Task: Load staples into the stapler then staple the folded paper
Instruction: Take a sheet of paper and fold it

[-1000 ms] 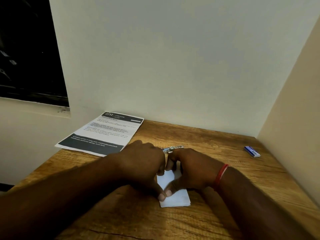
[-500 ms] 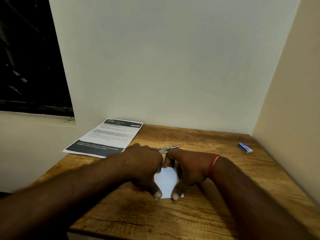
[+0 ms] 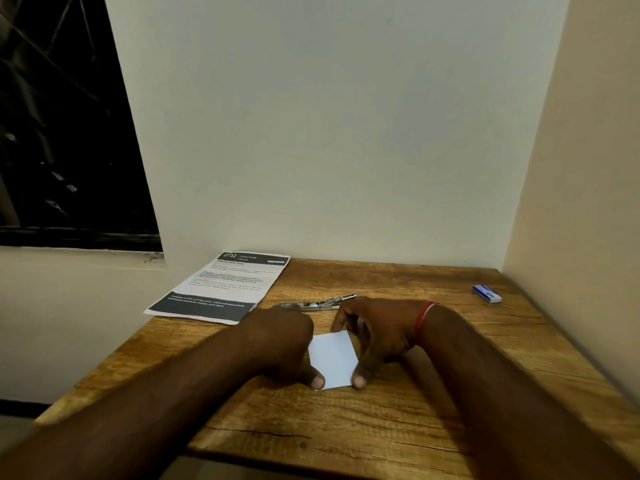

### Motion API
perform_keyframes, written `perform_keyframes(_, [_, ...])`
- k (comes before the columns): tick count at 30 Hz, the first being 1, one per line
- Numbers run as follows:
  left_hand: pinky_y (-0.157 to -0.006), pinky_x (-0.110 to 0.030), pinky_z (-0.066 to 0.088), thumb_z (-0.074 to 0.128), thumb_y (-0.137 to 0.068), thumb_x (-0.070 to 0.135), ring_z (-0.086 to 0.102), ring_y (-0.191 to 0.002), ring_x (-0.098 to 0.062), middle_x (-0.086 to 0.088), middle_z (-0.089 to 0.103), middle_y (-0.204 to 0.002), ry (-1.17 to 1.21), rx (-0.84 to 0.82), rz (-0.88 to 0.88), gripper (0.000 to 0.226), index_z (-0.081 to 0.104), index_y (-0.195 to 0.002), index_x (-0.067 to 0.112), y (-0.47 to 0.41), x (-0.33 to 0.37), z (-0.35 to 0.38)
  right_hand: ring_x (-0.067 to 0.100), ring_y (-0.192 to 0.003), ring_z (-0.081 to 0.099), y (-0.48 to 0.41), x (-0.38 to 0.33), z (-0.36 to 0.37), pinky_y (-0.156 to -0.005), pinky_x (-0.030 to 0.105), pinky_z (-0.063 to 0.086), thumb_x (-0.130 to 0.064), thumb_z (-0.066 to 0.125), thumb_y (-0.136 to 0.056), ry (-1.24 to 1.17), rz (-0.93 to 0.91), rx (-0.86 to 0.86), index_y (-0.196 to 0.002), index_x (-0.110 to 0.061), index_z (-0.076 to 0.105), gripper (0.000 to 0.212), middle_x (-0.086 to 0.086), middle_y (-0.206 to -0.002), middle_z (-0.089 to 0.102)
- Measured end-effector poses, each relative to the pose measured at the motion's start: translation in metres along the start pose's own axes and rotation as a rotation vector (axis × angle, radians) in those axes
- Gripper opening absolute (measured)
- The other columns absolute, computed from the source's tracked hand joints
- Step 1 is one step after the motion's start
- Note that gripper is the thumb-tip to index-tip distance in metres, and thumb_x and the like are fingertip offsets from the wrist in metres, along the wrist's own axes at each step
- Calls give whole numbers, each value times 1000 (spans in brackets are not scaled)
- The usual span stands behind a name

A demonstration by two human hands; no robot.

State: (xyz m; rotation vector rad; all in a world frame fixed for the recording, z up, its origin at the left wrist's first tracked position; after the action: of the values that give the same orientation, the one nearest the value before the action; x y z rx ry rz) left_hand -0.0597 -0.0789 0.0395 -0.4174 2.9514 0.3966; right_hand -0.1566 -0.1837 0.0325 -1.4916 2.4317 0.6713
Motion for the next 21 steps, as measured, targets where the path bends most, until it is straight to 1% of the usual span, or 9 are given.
perform_keyframes(4, [-96, -44, 63, 78, -83, 82, 70, -116, -26, -3, 71, -132, -20, -21, 42, 84, 71, -139, 20, -8, 2, 0, 16, -112, 69, 1, 0, 1, -91, 37, 63, -44, 108, -62, -22, -21, -12, -129, -39, 61, 83, -9, -128, 65])
perform_keyframes(6, [-94, -42, 63, 80, -82, 81, 71, -113, -24, 0, 74, -125, 35, -6, 101, 85, 73, -139, 19, -11, 1, -2, 19, -113, 71, 1, 0, 1, -86, 35, 63, -42, 108, -64, -58, -30, -8, -127, -33, 62, 78, -6, -125, 71])
perform_keyframes(9, [-83, -29, 55, 91, -78, 73, 68, -103, -12, 16, 67, -101, 237, 22, 191, 84, 75, -142, 22, -19, -6, -3, 19, -110, 73, -5, 4, -3, -85, 36, 64, -43, 107, -67, -107, -20, 50, -121, -28, 64, 70, -4, -119, 75])
perform_keyframes(11, [-77, -22, 51, 95, -73, 70, 67, -95, -1, 21, 68, -106, 348, 68, 208, 82, 77, -141, 28, -29, -21, -3, 18, -106, 72, -12, 8, -4, -87, 38, 64, -47, 105, -68, -145, -25, 94, -118, -28, 67, 66, -2, -117, 75])
perform_keyframes(13, [-74, -21, 51, 98, -68, 70, 68, -84, 5, 21, 78, -103, 454, 196, 196, 69, 82, -126, 35, -43, -44, -12, 13, -93, 71, -21, 14, -4, -83, 37, 62, -49, 104, -70, -198, -35, 150, -115, -29, 71, 59, 2, -110, 78])
perform_keyframes(15, [-71, -27, 55, 101, -65, 67, 68, -75, 5, 19, 79, -95, 547, 355, 159, 56, 83, -109, 38, -59, -76, -28, 8, -76, 68, -24, 20, -14, -69, 30, 58, -47, 104, -71, -281, -54, 309, -103, -25, 78, 46, 9, -96, 80])
perform_keyframes(18, [-73, -30, 53, 104, -64, 63, 67, -76, -2, 15, 76, -102, 588, 403, 150, 61, 79, -115, 39, -82, -109, -34, 1, -60, 55, -18, 49, -46, -58, 18, 45, -38, 104, -72, -397, -22, 699, -87, -21, 78, 34, 4, -71, 69])
perform_keyframes(19, [-76, -30, 54, 104, -64, 64, 67, -84, -3, 16, 74, -106, 578, 396, 154, 66, 78, -120, 41, -88, -114, -31, -1, -60, 53, -13, 62, -55, -59, 16, 43, -37, 104, -73, -394, 6, 805, -90, -23, 78, 34, -2, -71, 67])
perform_keyframes(21, [-87, -30, 56, 100, -66, 69, 65, -102, -2, 20, 70, -113, 576, 370, 151, 71, 77, -128, 43, -94, -123, -15, 0, -68, 55, -11, 81, -58, -66, 18, 44, -37, 103, -73, -388, 75, 910, -103, -29, 77, 40, -8, -85, 69])
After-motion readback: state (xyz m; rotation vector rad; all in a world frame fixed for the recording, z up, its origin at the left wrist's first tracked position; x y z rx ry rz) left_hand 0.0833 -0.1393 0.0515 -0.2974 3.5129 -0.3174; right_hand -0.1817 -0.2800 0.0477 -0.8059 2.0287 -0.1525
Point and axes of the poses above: each hand's wrist, its own y-axis away from the middle knuckle, its own z-axis out of the palm, x = y × z, the point moved 10 cm from there along -y, towards the middle knuckle
